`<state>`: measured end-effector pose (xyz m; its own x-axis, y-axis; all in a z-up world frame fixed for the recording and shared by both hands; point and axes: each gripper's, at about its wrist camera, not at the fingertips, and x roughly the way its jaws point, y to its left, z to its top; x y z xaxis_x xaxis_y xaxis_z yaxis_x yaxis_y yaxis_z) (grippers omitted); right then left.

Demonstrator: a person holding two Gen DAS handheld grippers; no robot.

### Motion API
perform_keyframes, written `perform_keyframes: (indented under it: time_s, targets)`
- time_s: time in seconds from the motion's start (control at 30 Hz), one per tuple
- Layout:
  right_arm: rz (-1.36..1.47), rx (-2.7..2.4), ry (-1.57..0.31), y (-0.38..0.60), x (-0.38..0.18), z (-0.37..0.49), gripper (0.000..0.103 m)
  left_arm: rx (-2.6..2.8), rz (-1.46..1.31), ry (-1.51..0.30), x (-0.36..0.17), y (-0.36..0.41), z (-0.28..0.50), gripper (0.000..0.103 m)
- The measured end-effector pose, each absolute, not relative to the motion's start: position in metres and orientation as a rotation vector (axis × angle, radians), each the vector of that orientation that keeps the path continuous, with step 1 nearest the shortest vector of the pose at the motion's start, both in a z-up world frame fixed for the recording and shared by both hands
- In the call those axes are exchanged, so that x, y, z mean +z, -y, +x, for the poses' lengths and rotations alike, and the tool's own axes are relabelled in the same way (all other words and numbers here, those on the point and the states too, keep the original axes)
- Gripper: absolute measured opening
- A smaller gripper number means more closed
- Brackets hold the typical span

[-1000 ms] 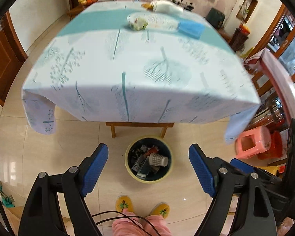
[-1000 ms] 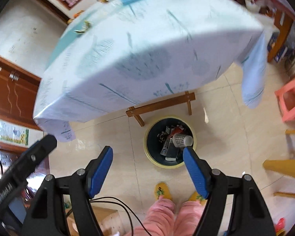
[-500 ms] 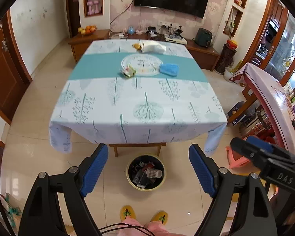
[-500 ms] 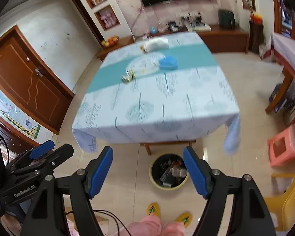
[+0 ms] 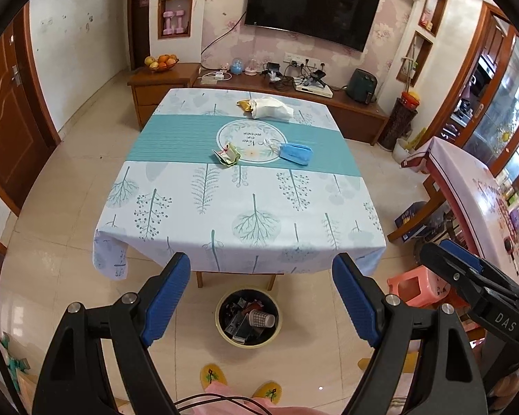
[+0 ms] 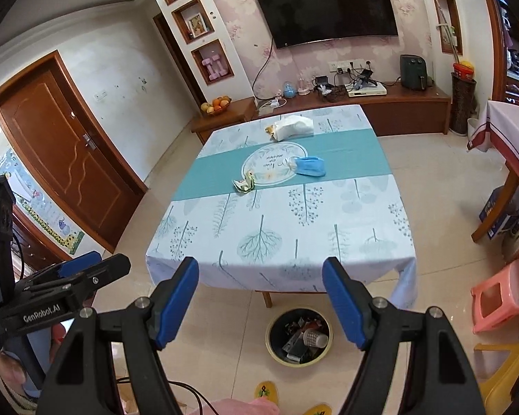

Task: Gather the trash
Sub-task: 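Move both open tools back over the table toward the snack packet and mask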

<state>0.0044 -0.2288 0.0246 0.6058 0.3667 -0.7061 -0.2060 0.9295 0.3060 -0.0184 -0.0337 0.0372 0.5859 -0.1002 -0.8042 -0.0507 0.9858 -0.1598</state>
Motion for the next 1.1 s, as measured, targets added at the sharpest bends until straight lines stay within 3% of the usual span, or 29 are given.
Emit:
perform_keyframes:
  time_s: [0.6,1.1]
  targets:
    - [0.182,0.233,-0.874,0.219,0.034,0.096,0.074,-0.110,-0.236,-1.041,-0.003,0.000,0.110,0.083]
    - [0.146,0.204,-0.968,0.212,0.010,0.201,0.074,-0.140,-0.254,-1.077,-0.031,-0.018,0.222,0.083]
